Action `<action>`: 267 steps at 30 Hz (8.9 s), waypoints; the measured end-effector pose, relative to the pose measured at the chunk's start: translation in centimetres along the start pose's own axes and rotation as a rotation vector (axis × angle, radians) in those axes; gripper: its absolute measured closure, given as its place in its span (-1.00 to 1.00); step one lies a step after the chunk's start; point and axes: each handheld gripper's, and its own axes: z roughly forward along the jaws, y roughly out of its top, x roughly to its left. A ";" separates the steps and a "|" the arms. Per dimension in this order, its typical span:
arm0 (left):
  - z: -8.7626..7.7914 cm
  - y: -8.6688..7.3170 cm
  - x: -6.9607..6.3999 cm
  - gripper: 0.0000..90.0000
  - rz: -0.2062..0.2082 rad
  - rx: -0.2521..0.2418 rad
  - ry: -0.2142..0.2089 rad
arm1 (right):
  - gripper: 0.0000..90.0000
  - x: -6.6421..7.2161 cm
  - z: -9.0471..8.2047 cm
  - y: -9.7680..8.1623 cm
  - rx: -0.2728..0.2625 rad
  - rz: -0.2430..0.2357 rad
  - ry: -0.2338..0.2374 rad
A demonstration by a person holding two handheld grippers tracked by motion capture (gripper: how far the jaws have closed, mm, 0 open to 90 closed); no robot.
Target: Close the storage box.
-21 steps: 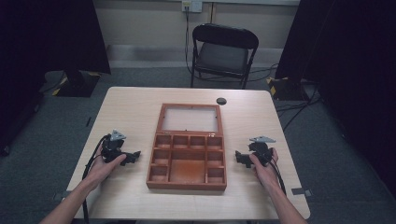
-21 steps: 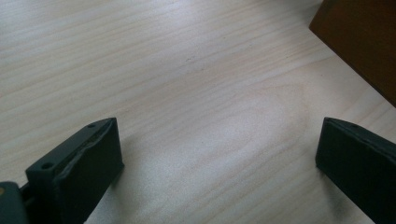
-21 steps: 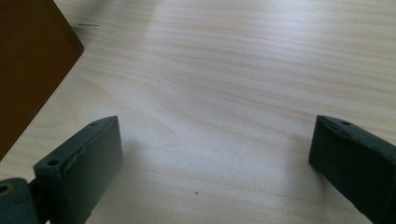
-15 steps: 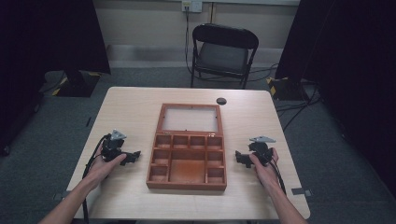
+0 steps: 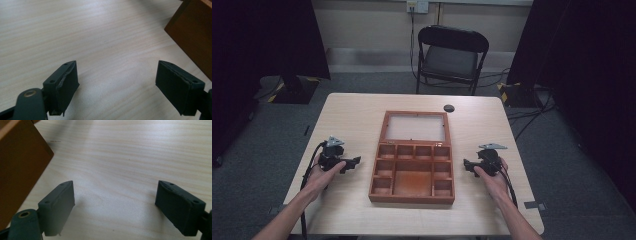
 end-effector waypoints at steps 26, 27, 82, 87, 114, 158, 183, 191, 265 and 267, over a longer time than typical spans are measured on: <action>2.1 7.9 -1.9 -0.58 -0.003 -0.067 -0.066 | -0.68 4.3 0.3 8.6 -0.123 -0.004 0.135; 2.3 8.1 -2.0 -0.58 -0.006 -0.071 -0.067 | -0.68 4.5 0.8 8.7 -0.117 -0.003 0.137; 9.1 10.0 -4.2 -0.70 -0.185 0.046 -0.242 | -0.65 5.0 8.2 9.5 0.095 0.230 0.398; 9.0 10.1 -4.2 -0.69 -0.186 0.055 -0.237 | -0.64 5.0 8.1 9.3 0.075 0.222 0.396; 9.0 10.1 -3.7 -0.56 -0.207 0.037 -0.311 | -0.44 5.1 7.1 9.5 0.009 0.190 0.340; 3.6 11.8 -3.9 -0.18 -0.104 -0.116 -0.319 | -0.21 5.5 1.9 10.3 -0.141 0.151 0.356; -0.1 11.1 -4.0 0.06 -0.053 -0.210 -0.360 | -0.24 5.8 -0.8 10.0 -0.136 0.107 0.401; -0.6 10.9 -4.0 0.11 -0.030 -0.201 -0.367 | -0.27 5.8 -1.1 9.8 -0.133 0.088 0.406; -4.6 6.8 -5.9 -0.48 0.033 -0.156 -0.391 | -0.35 7.4 -4.7 6.4 -0.087 0.005 0.404; -4.6 6.7 -5.9 -0.49 0.035 -0.154 -0.394 | -0.35 7.2 -4.7 6.3 -0.083 0.006 0.411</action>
